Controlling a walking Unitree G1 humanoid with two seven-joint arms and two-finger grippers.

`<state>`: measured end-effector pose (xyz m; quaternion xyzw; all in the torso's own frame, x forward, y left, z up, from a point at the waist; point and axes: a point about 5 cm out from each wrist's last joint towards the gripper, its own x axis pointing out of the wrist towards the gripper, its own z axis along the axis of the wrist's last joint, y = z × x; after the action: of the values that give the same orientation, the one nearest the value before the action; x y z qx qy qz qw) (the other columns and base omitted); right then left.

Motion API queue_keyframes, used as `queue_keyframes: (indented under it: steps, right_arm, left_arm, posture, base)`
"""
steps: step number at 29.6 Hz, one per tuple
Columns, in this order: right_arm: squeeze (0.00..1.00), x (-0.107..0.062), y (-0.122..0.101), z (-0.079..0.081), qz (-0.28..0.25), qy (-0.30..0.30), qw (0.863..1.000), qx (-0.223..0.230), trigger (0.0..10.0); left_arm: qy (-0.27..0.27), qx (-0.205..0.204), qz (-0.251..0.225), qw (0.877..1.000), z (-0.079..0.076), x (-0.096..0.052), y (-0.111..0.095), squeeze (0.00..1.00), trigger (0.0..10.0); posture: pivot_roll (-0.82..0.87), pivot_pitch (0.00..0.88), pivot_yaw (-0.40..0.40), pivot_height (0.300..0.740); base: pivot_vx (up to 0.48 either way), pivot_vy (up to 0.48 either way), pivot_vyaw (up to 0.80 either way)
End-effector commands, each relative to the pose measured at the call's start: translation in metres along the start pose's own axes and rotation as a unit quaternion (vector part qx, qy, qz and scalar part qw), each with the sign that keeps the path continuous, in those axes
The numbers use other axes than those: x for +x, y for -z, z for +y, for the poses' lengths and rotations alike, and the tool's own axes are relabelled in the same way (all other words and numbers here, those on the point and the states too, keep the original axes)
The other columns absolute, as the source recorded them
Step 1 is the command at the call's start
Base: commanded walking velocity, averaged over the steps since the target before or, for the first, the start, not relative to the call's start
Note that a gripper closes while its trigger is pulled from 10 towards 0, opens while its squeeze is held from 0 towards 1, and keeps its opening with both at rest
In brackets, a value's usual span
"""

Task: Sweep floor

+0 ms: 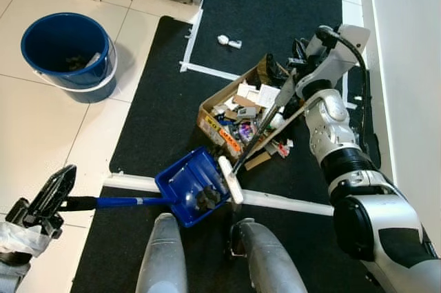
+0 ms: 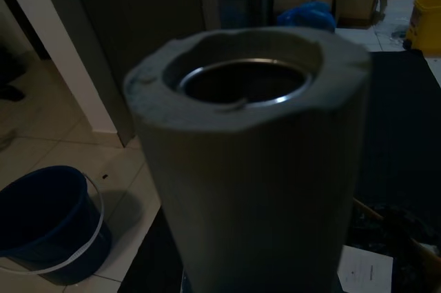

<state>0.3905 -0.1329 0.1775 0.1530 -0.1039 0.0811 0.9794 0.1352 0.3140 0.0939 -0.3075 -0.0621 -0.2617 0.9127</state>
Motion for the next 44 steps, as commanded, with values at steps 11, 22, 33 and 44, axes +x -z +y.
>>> queue_keyframes:
  steps: [11, 22, 33, 44]
  right_arm:
    - [0.00, -0.008, -0.010, -0.056, 0.016, 0.120, 0.989, -0.082, 10.0]
    - [0.00, -0.013, -0.016, -0.079, 0.031, 0.157, 0.980, -0.116, 10.0]
    - [0.00, -0.019, -0.009, -0.086, 0.052, 0.173, 0.975, -0.126, 10.0]
    - [0.00, -0.021, -0.003, -0.084, 0.063, 0.170, 0.976, -0.124, 10.0]
  left_arm:
    - [0.071, -0.107, 0.003, 0.992, -0.028, -0.008, 0.023, 0.00, 10.0]
    - [0.036, -0.060, -0.008, 0.998, -0.035, -0.038, -0.004, 0.00, 10.0]
    - [0.030, 0.014, -0.044, 0.998, -0.050, -0.048, -0.042, 0.00, 10.0]
    - [0.009, 0.126, -0.130, 0.983, -0.051, -0.032, -0.091, 0.00, 10.0]
  posture:
    - [0.27, 0.151, -0.182, 0.740]
    - [0.31, 0.152, -0.192, 0.740]
    - [0.34, 0.158, -0.201, 0.740]
    - [0.35, 0.159, -0.208, 0.740]
  base:
    - [0.000, 0.000, 0.00]
    - [0.000, 0.000, 0.00]
    - [0.000, 0.000, 0.00]
    - [0.000, 0.000, 0.00]
